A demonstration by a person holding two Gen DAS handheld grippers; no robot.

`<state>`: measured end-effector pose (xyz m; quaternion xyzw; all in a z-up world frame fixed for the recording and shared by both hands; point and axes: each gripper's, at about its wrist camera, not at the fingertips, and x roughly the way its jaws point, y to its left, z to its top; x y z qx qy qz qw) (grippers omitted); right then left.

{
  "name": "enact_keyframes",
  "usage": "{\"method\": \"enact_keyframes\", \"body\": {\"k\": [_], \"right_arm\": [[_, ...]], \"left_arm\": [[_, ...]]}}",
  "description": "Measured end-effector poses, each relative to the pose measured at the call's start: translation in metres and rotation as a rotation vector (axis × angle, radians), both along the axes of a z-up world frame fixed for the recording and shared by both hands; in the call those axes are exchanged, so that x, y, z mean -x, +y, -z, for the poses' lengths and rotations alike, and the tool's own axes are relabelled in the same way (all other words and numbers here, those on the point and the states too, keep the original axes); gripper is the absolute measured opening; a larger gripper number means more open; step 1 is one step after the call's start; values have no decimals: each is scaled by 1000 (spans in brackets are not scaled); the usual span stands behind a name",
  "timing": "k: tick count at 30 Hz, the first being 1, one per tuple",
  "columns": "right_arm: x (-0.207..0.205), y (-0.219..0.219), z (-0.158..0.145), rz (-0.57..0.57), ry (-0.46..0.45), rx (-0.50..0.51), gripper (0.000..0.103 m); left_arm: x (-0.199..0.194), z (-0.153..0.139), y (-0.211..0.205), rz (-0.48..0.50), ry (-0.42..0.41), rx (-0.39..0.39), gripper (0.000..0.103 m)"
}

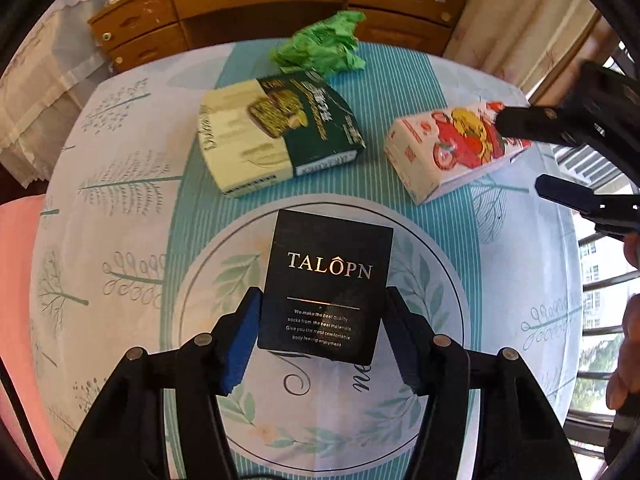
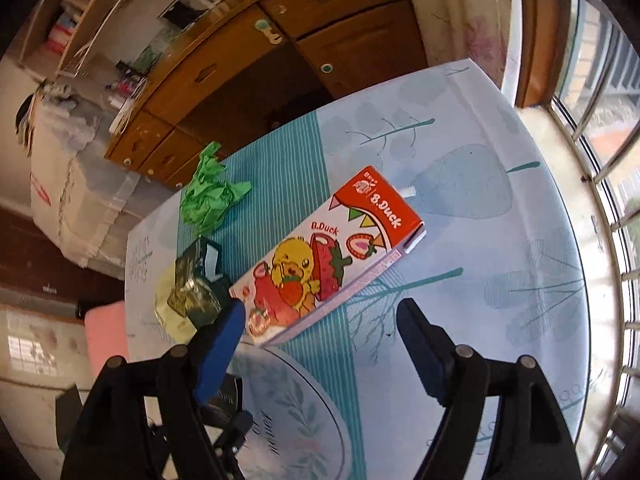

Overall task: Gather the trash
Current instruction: 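Grasp the black TALOPN box with the left tool while the right tool grasps the B.Duck carton, then carry the TALOPN box and B.Duck carton down over the bin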

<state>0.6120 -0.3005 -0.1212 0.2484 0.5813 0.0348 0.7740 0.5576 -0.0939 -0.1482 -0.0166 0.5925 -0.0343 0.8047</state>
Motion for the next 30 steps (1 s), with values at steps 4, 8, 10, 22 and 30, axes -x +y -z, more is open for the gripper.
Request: {"method": "enact_keyframes", "body": {"k": [4,8,10,22,30], "right_arm": [[-22,8,6,81,62,64,79],[-38,19,15,116,124,157,79],[-44,21,21,135,152,157,84],[-56,49,38,-25,174,293,77],[-1,50,34,-142,143,252,59]], "left_arm": [[2,-18,12,-67,-48,-11,58],[-1,-37,34,-145,-102,-5,59],[-3,-42,47,-184,-102,8,59],[16,-42,75,-255,-90,25,59],[44,-46,76,-245,-87,37,59]]}}
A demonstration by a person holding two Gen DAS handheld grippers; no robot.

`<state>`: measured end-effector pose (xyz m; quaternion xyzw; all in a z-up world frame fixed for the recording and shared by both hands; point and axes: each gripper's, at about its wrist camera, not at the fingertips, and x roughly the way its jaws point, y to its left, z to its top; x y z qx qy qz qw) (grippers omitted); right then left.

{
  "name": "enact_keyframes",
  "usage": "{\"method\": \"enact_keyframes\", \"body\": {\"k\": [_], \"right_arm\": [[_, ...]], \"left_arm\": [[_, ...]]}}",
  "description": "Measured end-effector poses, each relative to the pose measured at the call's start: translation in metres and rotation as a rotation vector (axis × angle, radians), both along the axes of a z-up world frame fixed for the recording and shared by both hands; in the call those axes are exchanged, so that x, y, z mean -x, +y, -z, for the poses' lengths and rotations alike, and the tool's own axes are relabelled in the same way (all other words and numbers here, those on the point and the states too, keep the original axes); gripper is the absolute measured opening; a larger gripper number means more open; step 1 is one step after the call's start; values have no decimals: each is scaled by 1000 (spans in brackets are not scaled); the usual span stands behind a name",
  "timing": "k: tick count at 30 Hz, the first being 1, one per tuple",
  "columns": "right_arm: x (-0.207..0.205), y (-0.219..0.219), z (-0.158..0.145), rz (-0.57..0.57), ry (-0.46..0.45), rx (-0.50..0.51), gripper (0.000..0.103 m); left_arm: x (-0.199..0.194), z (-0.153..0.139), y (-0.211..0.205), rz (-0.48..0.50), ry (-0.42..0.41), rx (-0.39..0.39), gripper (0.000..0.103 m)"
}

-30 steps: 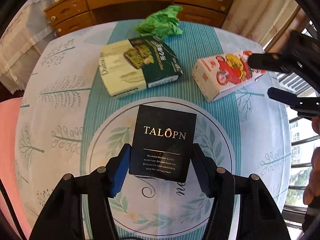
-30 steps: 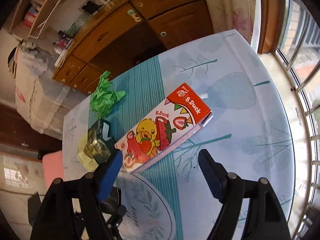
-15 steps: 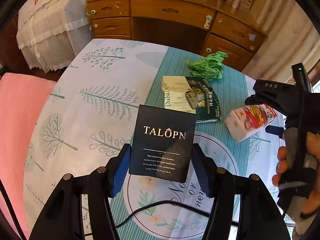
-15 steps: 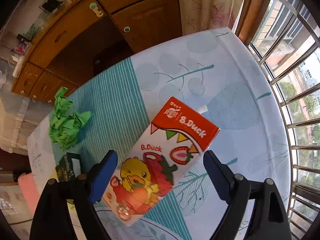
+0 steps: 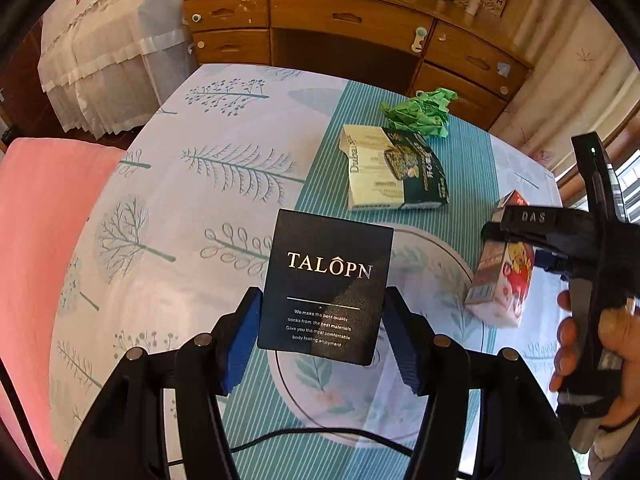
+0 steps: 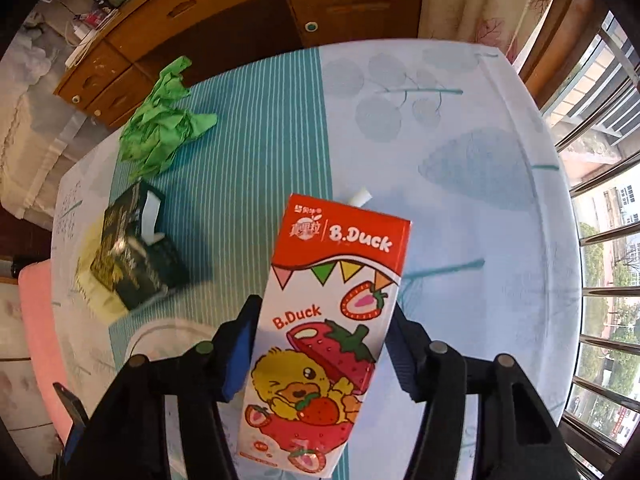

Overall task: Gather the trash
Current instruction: 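Carry the TALOPN box and B.Duck carton down over the bin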

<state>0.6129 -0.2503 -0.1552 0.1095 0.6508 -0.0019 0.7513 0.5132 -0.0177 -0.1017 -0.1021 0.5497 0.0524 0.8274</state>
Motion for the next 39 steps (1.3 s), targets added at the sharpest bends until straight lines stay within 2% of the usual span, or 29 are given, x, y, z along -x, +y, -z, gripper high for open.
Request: {"method": "enact_keyframes", "body": {"k": [7,11,15,22,27,31,36,39], "right_arm": [[81,-6,-24,-10,-27,-110,56],[138,-1,-51,-2,-89,-116,56],[205,1,-77,59,-139,-122,56],[340,26,-114,139,-235,-93,56],[424,48,-117,161,-250,-103,56],[477,64,-109,128,-236,-95,56],[530,76,-93,70,-217,-49,56],[553,79,-76,55,-187,-35,56]], "left_arm": [[49,-16,1,43,-23,36,59],[90,-28,5,96,-40,68,59],[142,-41,9,188,-62,94,59],[252,-62,17,407,-121,78,59],[327,-70,30,493,-124,76,59],[377,-68,37,538,-96,74,59],[421,-52,38,558,-67,74,59],[442,-34,34,558,-25,81,59]]}}
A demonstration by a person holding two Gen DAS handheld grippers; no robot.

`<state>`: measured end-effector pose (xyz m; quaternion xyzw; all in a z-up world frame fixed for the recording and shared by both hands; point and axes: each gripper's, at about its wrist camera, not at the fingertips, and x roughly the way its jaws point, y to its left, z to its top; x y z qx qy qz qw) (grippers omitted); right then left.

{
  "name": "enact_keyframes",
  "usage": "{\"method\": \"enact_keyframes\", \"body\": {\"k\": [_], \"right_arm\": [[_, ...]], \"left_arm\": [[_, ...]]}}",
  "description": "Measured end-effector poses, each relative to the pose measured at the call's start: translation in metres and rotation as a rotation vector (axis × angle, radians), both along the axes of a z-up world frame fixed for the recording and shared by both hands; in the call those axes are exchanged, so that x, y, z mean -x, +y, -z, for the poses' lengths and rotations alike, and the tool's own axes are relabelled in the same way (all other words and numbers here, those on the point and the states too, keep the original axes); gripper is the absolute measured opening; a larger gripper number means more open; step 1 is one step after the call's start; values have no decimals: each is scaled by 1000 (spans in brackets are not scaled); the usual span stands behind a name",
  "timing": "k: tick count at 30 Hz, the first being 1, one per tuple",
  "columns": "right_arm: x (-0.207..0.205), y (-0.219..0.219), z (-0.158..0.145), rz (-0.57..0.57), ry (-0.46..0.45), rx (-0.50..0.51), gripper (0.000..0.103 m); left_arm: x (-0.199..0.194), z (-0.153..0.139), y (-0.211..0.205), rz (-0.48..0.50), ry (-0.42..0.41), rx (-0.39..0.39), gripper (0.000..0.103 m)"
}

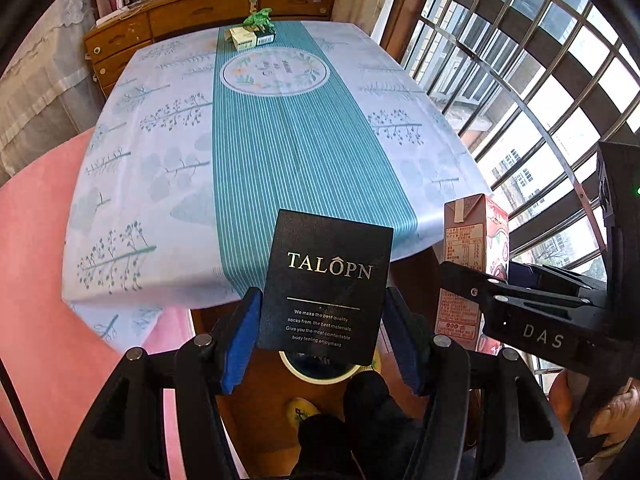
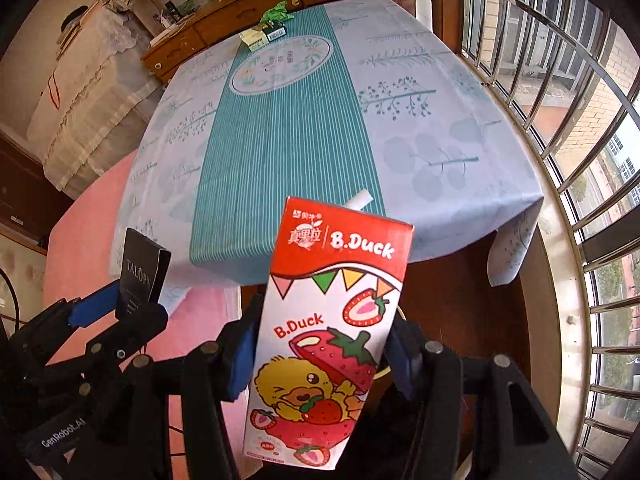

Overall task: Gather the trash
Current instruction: 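Carry the TALOPN box and B.Duck carton down over the bin, then open both tools to drop the box and carton into the bin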

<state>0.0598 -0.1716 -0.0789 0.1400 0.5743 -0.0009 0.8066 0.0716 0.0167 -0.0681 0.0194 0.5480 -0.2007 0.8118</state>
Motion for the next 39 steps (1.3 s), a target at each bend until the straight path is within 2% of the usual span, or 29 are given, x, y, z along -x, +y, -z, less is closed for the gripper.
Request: {"method": "enact_keyframes", "body": {"k": [6,11,13,16,22,28,31,32,33,35,39], "right_arm": [[31,-2,55,-3,77,6,56],[42,-9,125,4,158,-18,56],[43,-13,157,8,178,-27,56],[43,-18,203,15,184,-25,56],[34,-29,295,64,238,-39,56],[24,-33,355,74,266,-58,57],[21,-33,378,64,288,-93,58],[18,-34,384,62,300,-90,62],[16,-35,387,62,306,-84,66],[13,-34,390,62,300,-74,72],[9,-37,387,82,280,-76,73]], "left_arm": [[30,53,-18,10,45,-61,59],[46,121,-29,-15,142,-87,59],[48,151,-29,-38,189,-75,59],[46,193,-29,-62,214,-51,59],[36,286,-30,-87,272,-65,59],[26,362,-31,-89,342,-50,60],[23,385,-35,-70,354,-46,65],[22,391,-37,-62,359,-60,75],[21,396,-38,-61,358,-70,79],[18,398,-37,-75,349,-62,83],[15,393,-41,-76,330,-66,89]]}}
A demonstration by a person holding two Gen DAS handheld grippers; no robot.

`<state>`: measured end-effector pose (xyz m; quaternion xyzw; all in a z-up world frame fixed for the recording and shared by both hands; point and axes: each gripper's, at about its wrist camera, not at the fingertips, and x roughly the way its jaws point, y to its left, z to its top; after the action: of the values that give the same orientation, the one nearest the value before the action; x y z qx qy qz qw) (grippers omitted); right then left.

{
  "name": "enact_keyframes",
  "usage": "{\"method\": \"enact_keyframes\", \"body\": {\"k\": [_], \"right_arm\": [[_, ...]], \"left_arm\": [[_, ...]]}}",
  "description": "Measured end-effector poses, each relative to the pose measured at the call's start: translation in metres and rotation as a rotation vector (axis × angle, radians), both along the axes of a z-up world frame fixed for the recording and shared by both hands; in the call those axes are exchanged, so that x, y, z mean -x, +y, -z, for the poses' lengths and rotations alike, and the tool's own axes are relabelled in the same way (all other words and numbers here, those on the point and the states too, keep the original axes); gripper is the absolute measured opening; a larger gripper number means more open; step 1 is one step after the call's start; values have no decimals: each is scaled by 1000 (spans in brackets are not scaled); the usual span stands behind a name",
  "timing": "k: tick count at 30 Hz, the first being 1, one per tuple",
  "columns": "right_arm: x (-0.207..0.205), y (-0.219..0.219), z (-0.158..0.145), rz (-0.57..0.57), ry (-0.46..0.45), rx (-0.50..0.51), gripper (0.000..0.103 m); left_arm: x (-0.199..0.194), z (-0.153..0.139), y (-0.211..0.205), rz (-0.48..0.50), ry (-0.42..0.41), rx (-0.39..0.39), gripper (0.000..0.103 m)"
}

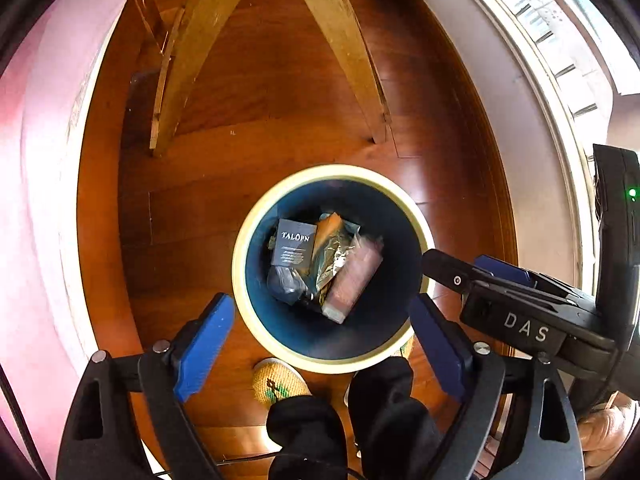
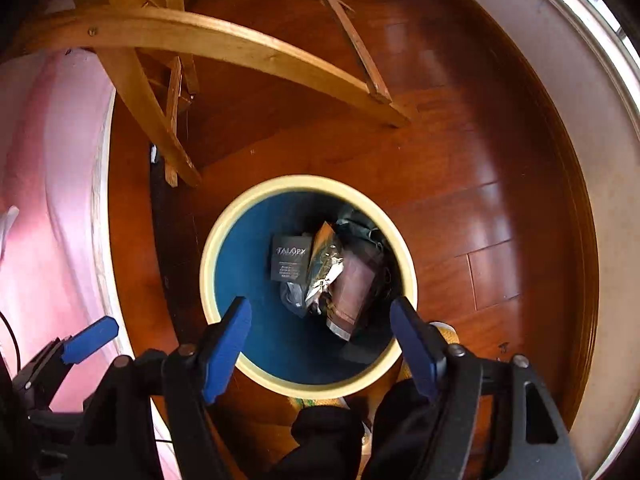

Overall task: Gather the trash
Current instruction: 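Open both tools to drop the box and carton into the bin, then raise both tools back up toward the table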

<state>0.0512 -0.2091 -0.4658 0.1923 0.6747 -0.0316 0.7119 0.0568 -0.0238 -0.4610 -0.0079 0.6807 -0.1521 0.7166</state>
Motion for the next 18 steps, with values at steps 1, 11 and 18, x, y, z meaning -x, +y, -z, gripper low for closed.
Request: {"method": "enact_keyframes", "body": {"k": [1,11,18], "right_arm": [[-1,-1,-1,7,-1,-1,73],[-2,4,-38,21,1,4,73],[10,14,-116,-15,-43,35,73]], "left_arm": [[-1,-1,-1,1,-1,2,89],[-12,-39,7,-14,-13,-29,89],[-8,-113,20,-19,-39,-36,89]]}}
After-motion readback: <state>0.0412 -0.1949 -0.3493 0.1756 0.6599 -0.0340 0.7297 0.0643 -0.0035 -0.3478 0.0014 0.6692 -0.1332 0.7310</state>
